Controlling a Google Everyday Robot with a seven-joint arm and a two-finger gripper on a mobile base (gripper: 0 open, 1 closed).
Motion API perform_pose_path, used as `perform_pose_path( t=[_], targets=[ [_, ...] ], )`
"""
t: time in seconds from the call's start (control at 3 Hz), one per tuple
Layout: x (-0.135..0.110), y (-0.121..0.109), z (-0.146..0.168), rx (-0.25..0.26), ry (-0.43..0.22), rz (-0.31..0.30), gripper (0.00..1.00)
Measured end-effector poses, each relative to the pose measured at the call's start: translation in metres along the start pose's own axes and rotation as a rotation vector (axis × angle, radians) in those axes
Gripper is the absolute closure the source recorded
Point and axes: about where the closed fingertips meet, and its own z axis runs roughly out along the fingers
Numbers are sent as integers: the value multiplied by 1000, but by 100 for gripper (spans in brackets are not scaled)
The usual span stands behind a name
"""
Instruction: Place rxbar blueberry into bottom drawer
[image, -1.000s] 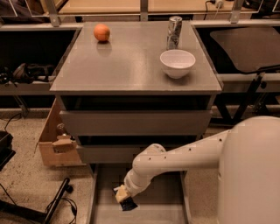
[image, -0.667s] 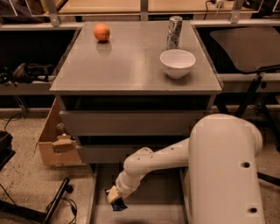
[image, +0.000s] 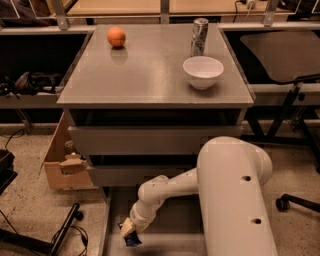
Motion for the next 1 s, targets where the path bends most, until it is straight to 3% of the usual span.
perform_pose_path(
  t=[0.33,0.67,1.0],
  targets=[
    [6,-13,11,26,-28,27,100],
    [5,-57,19,82,-117,65,100],
    [-21,-97,8,127,-228,75,100]
  ],
)
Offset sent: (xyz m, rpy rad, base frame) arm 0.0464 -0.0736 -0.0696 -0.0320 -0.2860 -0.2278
